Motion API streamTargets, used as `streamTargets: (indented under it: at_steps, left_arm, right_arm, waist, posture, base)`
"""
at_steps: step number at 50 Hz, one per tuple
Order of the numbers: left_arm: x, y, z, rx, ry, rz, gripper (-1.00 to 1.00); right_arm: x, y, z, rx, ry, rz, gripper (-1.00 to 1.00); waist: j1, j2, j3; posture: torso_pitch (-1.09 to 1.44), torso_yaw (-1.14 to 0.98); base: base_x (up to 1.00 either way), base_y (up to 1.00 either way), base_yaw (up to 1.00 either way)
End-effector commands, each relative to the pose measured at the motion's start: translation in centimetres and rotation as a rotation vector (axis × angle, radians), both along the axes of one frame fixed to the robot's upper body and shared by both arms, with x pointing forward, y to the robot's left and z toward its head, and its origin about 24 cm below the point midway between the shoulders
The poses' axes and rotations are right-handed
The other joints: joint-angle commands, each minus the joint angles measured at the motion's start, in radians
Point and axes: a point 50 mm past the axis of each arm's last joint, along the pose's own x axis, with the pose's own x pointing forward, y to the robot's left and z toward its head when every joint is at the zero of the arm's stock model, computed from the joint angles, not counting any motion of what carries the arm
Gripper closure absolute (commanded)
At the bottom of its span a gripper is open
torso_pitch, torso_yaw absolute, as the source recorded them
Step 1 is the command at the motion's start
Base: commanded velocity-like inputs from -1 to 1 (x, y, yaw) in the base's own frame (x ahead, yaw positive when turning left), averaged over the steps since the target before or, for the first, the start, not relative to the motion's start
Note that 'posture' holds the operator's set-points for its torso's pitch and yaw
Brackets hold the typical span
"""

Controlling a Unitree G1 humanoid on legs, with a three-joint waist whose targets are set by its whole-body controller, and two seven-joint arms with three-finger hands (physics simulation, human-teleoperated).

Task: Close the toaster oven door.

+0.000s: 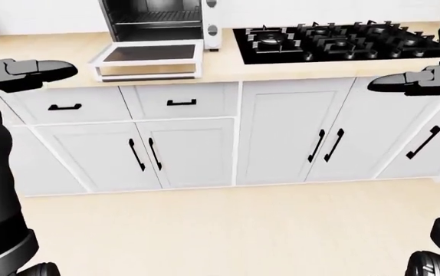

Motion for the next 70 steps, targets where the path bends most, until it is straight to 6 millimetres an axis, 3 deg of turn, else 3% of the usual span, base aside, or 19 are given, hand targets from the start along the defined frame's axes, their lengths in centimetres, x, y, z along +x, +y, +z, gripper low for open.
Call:
streamTargets:
  at_steps: [1, 8, 15, 18, 22, 28, 32, 33, 34, 41, 45, 46, 48, 54, 56, 58, 59, 61, 70]
  left_arm:
    - [-1.0, 0.4, 2.2, 0.025, -0.080, 0.020, -1.00]
    - [-1.1, 0.5, 2.3, 0.026, -0.083, 0.022, -1.00]
    - [-1.1, 0.4, 2.4, 0.027, -0.087, 0.024, -1.00]
    - [-1.1, 0.5, 2.5, 0.025, -0.087, 0.026, -1.00]
    - [-1.1, 0.5, 2.6, 0.024, -0.088, 0.026, -1.00]
    - [-1.3, 0.6, 2.8, 0.023, -0.093, 0.030, -1.00]
    - [-1.4, 0.6, 2.9, 0.025, -0.096, 0.030, -1.00]
    - [-1.3, 0.6, 2.9, 0.025, -0.097, 0.031, -1.00]
    - [-1.4, 0.7, 2.9, 0.026, -0.098, 0.032, -1.00]
    - [-1.5, 0.8, 3.1, 0.026, -0.102, 0.034, -1.00]
    - [-1.5, 0.8, 3.1, 0.026, -0.103, 0.035, -1.00]
    - [-1.5, 0.8, 3.2, 0.025, -0.103, 0.035, -1.00]
    - [-1.5, 0.8, 3.2, 0.024, -0.104, 0.035, -1.00]
    - [-1.5, 0.9, 3.3, 0.023, -0.106, 0.037, -1.00]
    - [-1.5, 0.9, 3.3, 0.023, -0.105, 0.037, -1.00]
    - [-1.5, 0.9, 3.3, 0.023, -0.105, 0.038, -1.00]
    - [-1.5, 0.9, 3.3, 0.023, -0.105, 0.038, -1.00]
    - [-1.6, 0.9, 3.3, 0.022, -0.106, 0.039, -1.00]
    - [-1.6, 1.0, 3.3, 0.022, -0.106, 0.039, -1.00]
  right_arm:
    - [-0.8, 0.2, 1.9, -0.023, -0.073, 0.000, -1.00]
    - [-0.9, 0.1, 2.1, -0.024, -0.076, -0.002, -1.00]
    - [-0.9, 0.1, 2.2, -0.026, -0.078, -0.003, -1.00]
    - [-0.8, 0.0, 2.3, -0.026, -0.078, -0.004, -1.00]
    - [-0.8, 0.0, 2.3, -0.024, -0.079, -0.005, -1.00]
    - [-0.9, 0.0, 2.6, -0.026, -0.085, -0.005, -1.00]
    - [-1.0, 0.0, 2.7, -0.026, -0.088, -0.004, -1.00]
    - [-1.1, 0.0, 2.7, -0.026, -0.088, -0.005, -1.00]
    - [-1.1, 0.0, 2.7, -0.026, -0.088, -0.005, -1.00]
    - [-1.1, 0.0, 2.8, -0.028, -0.089, -0.004, -1.00]
    - [-1.1, 0.0, 2.9, -0.029, -0.091, -0.006, -1.00]
    - [-1.1, 0.0, 2.9, -0.028, -0.092, -0.006, -1.00]
    - [-1.1, 0.0, 3.0, -0.028, -0.093, -0.005, -1.00]
    - [-1.1, 0.1, 3.0, -0.029, -0.093, -0.004, -1.00]
    - [-1.1, 0.0, 3.0, -0.029, -0.093, -0.004, -1.00]
    - [-1.2, 0.1, 3.0, -0.030, -0.094, -0.004, -1.00]
    - [-1.2, 0.1, 3.0, -0.030, -0.094, -0.003, -1.00]
    - [-1.2, 0.1, 3.0, -0.030, -0.094, -0.003, -1.00]
    - [-1.2, 0.1, 3.0, -0.031, -0.094, -0.004, -1.00]
  waist:
    - [0.004, -0.007, -0.013]
    - [-0.001, 0.035, -0.011]
    - [0.010, -0.018, -0.007]
    - [0.019, -0.072, -0.017]
    - [0.009, -0.069, -0.013]
    - [0.000, -0.022, 0.000]
    - [-0.006, 0.094, -0.031]
    - [-0.001, 0.046, -0.019]
    - [-0.002, 0.060, -0.015]
    - [0.008, -0.011, -0.007]
    - [0.016, -0.097, -0.019]
    - [0.008, -0.059, -0.015]
    - [0.008, -0.076, -0.019]
    - [0.001, -0.025, -0.007]
    - [-0.005, 0.014, -0.008]
    - [-0.006, 0.090, -0.031]
    - [0.001, 0.042, -0.018]
    - [0.005, 0.051, -0.016]
    - [0.016, -0.061, -0.009]
  posture:
    - [0.00, 0.00]
    - [0.00, 0.00]
    - [0.00, 0.00]
    - [0.00, 0.00]
    - [0.00, 0.00]
    - [0.00, 0.00]
    - [0.00, 0.00]
    - [0.00, 0.00]
    - [0.00, 0.00]
    - [0.00, 0.00]
    - [0.00, 0.00]
    - [0.00, 0.00]
    - [0.00, 0.00]
    - [0.00, 0.00]
    - [0.00, 0.00]
    - [0.00, 0.00]
    - [0.00, 0.00]
    - [0.00, 0.00]
    - [0.00, 0.00]
  base:
    - [0.15, 0.17, 0.00]
    - [0.15, 0.18, 0.00]
    - [0.15, 0.18, 0.00]
    - [0.15, 0.17, 0.00]
    - [0.15, 0.18, 0.00]
    - [0.15, 0.18, 0.00]
    - [0.15, 0.17, 0.00]
    - [0.15, 0.19, 0.00]
    - [0.15, 0.18, 0.00]
    - [0.15, 0.18, 0.00]
    - [0.15, 0.18, 0.00]
    - [0.16, 0.17, 0.00]
    - [0.15, 0.18, 0.00]
    - [0.15, 0.18, 0.00]
    - [0.15, 0.18, 0.00]
    - [0.15, 0.18, 0.00]
    - [0.15, 0.18, 0.00]
    - [0.15, 0.19, 0.00]
    - [0.15, 0.18, 0.00]
